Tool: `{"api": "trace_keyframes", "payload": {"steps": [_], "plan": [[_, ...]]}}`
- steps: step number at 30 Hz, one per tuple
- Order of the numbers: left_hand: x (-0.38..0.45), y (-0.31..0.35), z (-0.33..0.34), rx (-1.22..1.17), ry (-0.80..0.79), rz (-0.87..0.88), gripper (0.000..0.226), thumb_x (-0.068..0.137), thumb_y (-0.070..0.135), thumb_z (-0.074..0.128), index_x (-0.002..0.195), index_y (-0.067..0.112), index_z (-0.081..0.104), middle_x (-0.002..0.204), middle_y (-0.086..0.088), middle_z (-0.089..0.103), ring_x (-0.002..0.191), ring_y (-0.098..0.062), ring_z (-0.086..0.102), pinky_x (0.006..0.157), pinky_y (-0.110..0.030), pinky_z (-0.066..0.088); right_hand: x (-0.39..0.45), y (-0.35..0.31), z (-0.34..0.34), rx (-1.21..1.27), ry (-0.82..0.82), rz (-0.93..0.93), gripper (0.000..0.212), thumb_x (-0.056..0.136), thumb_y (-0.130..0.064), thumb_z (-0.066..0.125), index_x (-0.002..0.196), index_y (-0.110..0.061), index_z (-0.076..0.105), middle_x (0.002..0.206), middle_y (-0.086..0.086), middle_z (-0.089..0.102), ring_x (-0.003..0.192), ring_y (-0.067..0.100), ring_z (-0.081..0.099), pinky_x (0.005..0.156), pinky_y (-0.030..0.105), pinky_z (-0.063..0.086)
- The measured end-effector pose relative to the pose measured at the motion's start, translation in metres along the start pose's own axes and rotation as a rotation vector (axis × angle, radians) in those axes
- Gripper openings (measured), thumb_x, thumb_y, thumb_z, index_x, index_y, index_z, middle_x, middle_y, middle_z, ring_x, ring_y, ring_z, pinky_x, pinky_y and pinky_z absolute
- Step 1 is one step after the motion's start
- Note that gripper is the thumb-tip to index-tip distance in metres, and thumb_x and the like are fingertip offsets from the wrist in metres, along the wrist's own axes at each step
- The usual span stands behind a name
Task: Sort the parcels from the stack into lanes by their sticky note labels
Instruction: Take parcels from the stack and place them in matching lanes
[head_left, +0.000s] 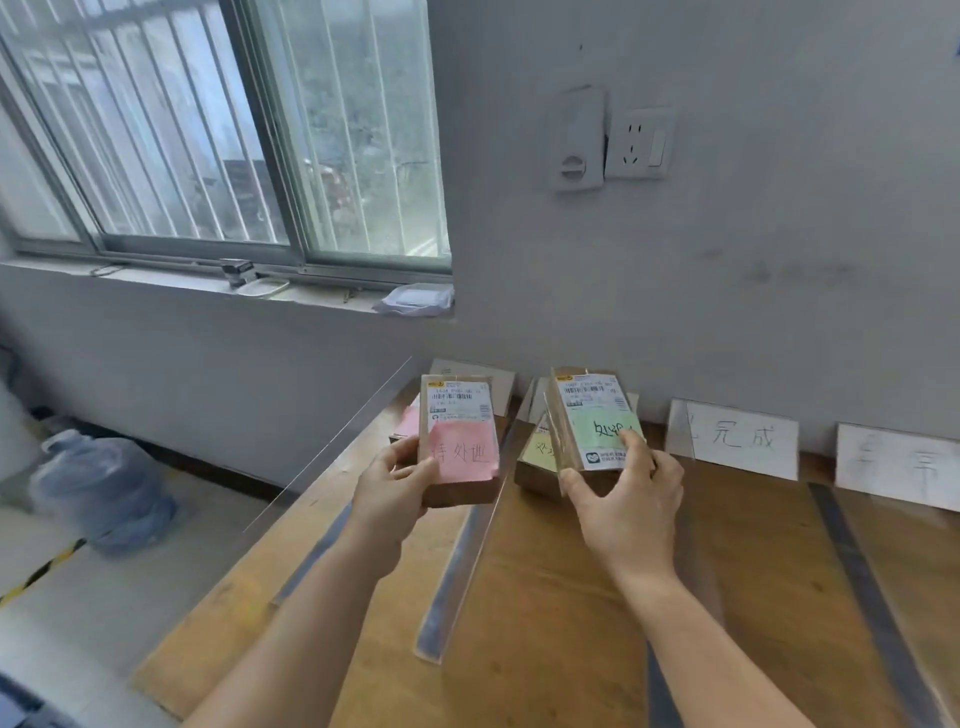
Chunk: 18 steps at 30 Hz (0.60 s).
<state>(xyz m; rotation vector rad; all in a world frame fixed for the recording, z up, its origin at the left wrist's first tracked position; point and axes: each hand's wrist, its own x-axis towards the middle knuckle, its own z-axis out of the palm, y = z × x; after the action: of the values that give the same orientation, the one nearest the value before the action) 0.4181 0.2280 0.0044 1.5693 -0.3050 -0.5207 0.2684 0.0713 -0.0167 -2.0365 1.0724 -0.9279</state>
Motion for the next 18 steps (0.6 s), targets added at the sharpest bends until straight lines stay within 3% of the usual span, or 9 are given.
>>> {"api": "trace_keyframes", "payload": {"steps": [4, 9, 18], "plan": [[0.046, -0.014, -0.003, 0.007, 0.028, -0.048, 0.036, 0.092, 0.023, 0.062, 0.125, 0.028, 0.049, 0.106, -0.004, 0.066, 0.1, -0.018, 0.062, 0.062, -0.023, 0.049, 0.017, 0.018, 0.024, -0.065, 0.003, 0.103, 0.078, 0.079, -0.042, 0.072, 0.142, -0.026, 0.027, 0.142, 0.009, 0.021, 0.13, 0.027, 0.02, 0.097, 0.04, 0.039], [0.099, -0.04, -0.003, 0.091, -0.006, -0.103, 0.028, 0.093, 0.021, 0.059, 0.12, 0.027, 0.051, 0.108, -0.002, 0.063, 0.105, -0.02, 0.06, 0.066, -0.027, 0.051, 0.028, 0.03, 0.051, -0.167, 0.015, 0.239, 0.078, 0.081, -0.041, 0.07, 0.143, -0.023, 0.027, 0.142, 0.011, 0.021, 0.13, 0.029, 0.022, 0.095, 0.041, 0.041], [0.171, -0.083, 0.005, 0.253, -0.109, -0.199, 0.043, 0.093, 0.028, 0.058, 0.134, 0.024, 0.045, 0.112, -0.001, 0.062, 0.105, -0.018, 0.059, 0.065, -0.026, 0.051, 0.051, 0.053, 0.084, -0.327, 0.069, 0.436, 0.078, 0.082, -0.042, 0.069, 0.143, -0.021, 0.026, 0.143, 0.016, 0.021, 0.13, 0.033, 0.024, 0.091, 0.041, 0.044]]}}
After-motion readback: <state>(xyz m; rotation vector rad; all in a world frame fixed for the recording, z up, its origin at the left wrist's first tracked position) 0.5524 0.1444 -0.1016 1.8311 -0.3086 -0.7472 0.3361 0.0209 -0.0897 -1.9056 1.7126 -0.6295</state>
